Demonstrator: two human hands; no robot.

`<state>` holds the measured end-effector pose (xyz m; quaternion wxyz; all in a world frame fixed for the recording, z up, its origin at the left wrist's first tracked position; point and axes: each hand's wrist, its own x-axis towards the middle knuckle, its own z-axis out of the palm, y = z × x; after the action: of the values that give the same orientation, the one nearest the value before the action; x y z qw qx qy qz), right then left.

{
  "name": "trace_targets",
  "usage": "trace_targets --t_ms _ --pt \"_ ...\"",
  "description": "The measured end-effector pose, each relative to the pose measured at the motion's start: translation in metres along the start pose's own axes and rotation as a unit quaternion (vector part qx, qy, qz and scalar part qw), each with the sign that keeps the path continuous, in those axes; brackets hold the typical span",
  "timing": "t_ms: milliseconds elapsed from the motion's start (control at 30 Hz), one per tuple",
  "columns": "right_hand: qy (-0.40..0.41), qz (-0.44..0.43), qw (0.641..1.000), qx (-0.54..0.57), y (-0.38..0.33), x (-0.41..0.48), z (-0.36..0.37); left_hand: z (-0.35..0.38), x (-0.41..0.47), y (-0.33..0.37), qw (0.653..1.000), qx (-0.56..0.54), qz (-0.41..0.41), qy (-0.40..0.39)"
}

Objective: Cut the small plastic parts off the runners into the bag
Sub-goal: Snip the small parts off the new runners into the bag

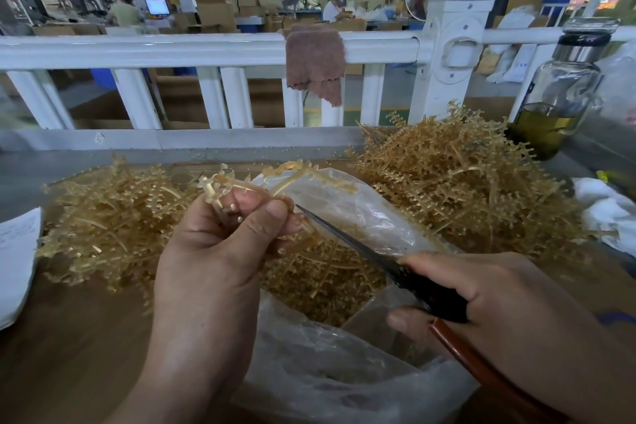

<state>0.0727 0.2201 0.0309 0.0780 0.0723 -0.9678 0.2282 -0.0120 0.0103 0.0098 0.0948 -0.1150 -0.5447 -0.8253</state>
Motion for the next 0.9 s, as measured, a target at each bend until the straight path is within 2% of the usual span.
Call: trace_targets --t_ms 267,900 --pt "0.001 0.007 1.000 -0.018 -0.0019 -0.0008 -0.0011 0.0012 -0.0002 -0.0021 0.999 0.003 0.019 -0.032" --pt "0.004 0.019 1.000 -0.021 -0.0042 -0.0011 -0.0019 0.0004 0.0006 -0.0076 0.996 0.059 0.054 -0.049"
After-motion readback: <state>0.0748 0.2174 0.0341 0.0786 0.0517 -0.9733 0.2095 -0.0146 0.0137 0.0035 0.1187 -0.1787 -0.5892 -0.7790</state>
